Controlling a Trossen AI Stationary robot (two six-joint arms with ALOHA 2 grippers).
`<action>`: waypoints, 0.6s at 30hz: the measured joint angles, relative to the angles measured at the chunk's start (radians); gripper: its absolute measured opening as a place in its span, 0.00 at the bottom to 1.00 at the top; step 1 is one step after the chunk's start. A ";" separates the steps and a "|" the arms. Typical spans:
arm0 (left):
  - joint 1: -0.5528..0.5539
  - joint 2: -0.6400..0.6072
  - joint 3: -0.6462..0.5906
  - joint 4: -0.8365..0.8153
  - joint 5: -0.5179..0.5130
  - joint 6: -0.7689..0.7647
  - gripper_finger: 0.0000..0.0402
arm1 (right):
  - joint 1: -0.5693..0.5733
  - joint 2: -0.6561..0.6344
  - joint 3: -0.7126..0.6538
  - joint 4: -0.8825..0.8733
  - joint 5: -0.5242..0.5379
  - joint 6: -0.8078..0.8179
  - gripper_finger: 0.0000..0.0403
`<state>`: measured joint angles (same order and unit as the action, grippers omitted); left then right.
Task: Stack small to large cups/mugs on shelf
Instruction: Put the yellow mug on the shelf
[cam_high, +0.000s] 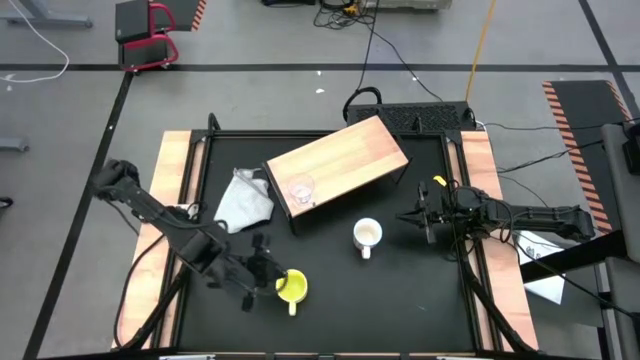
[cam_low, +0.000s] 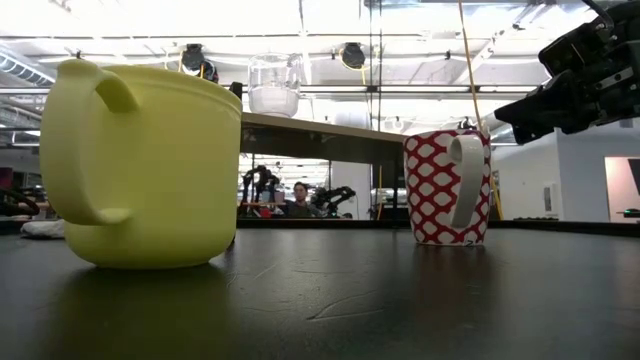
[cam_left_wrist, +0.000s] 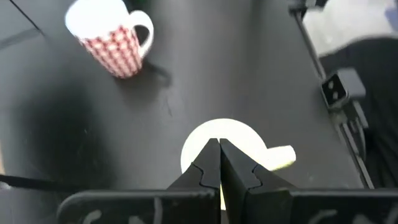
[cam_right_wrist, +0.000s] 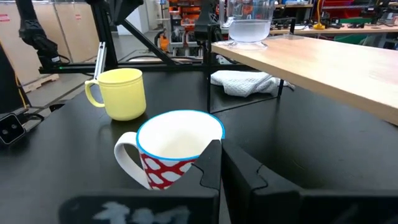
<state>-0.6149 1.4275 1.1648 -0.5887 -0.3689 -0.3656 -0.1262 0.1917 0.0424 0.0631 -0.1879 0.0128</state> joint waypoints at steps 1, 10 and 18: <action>0.003 0.022 0.031 -0.035 0.011 -0.005 0.00 | 0.000 0.000 0.000 0.000 0.000 0.000 0.00; 0.078 0.182 0.220 -0.229 0.179 0.012 0.00 | 0.000 0.000 0.000 0.000 0.000 -0.001 0.00; 0.197 0.210 0.237 -0.278 0.378 0.038 0.00 | 0.000 0.000 0.000 0.000 0.000 0.000 0.00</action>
<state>-0.4184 1.6373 1.4017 -0.8671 0.0088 -0.3281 -0.1261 0.1918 0.0425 0.0628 -0.1879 0.0131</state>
